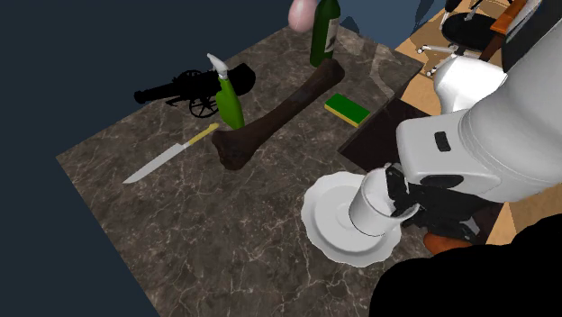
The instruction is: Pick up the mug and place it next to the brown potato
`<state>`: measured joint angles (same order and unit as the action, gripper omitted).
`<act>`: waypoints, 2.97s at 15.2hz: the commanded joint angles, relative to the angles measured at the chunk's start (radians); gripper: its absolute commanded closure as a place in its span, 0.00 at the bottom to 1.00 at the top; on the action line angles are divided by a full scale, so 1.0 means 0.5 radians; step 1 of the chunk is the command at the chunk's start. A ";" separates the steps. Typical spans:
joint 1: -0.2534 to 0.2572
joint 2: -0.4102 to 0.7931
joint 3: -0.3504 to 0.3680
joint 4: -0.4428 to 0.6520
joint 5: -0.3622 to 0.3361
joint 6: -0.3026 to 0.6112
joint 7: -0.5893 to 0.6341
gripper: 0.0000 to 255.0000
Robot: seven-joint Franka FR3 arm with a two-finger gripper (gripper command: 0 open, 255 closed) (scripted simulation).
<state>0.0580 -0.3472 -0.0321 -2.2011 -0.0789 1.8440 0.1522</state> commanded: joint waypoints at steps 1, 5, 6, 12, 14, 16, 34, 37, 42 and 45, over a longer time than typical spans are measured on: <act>0.039 -0.064 0.067 -0.058 0.024 -0.013 0.098 1.00; 0.124 -0.164 0.194 -0.140 0.082 -0.041 0.281 1.00; 0.147 -0.184 0.226 -0.155 0.098 -0.048 0.328 1.00; 0.276 -0.258 0.433 -0.198 0.209 -0.087 0.609 1.00; 0.317 -0.265 0.505 -0.194 0.247 -0.098 0.705 1.00; 0.358 -0.262 0.577 -0.182 0.283 -0.107 0.802 1.00; 0.536 -0.088 0.945 -0.224 0.410 0.119 1.280 1.00; 0.528 -0.068 0.965 -0.288 0.413 0.203 1.283 1.00; 0.523 -0.022 0.992 -0.386 0.412 0.345 1.295 1.00; 0.519 0.012 1.009 -0.440 0.408 0.433 1.305 1.00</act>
<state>0.3247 -0.3645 0.4726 -2.3952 0.1293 2.0501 0.8020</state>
